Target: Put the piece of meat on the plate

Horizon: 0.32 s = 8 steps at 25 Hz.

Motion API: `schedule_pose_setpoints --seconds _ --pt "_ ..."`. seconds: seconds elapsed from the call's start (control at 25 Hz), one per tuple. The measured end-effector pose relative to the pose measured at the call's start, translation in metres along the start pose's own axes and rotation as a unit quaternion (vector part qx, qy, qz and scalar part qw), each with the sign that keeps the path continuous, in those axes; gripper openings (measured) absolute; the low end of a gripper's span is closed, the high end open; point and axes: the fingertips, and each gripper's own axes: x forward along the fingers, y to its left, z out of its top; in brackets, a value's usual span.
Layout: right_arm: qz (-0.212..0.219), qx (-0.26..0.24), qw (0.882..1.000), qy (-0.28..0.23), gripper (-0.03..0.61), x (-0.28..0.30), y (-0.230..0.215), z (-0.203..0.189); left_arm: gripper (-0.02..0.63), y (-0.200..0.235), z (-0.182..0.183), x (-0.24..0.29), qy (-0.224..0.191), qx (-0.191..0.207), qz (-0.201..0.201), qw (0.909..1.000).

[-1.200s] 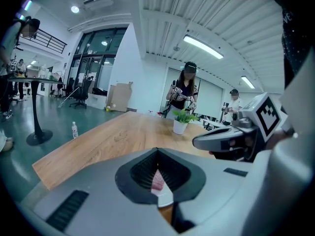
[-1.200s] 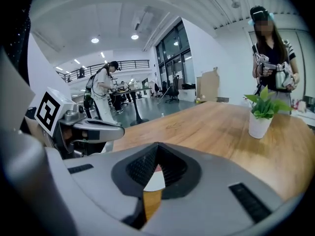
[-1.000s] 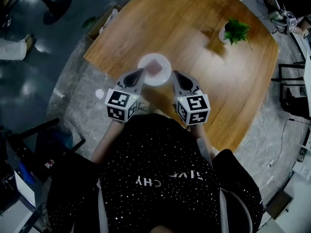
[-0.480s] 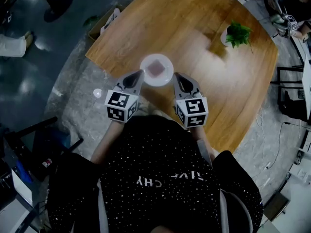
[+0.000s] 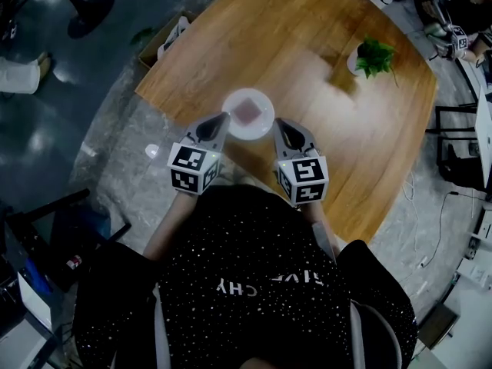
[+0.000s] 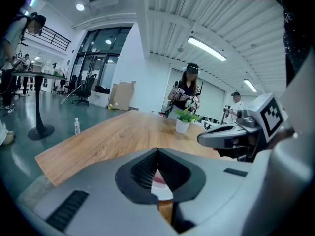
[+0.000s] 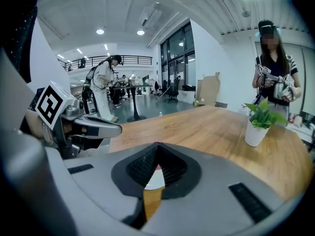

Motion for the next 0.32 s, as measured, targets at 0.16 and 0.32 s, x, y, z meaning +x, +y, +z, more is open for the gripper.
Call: schedule_pose_setpoints --seconds 0.16,0.32 --pt "-0.001 0.005 1.0 -0.002 0.011 0.0007 -0.0007 0.0017 0.006 0.0008 -0.001 0.0019 0.003 -0.001 -0.001 1.0" --pt "-0.001 0.005 1.0 0.0 0.011 0.001 -0.0026 0.0014 0.006 0.001 -0.0024 0.0051 0.006 -0.001 -0.001 1.0"
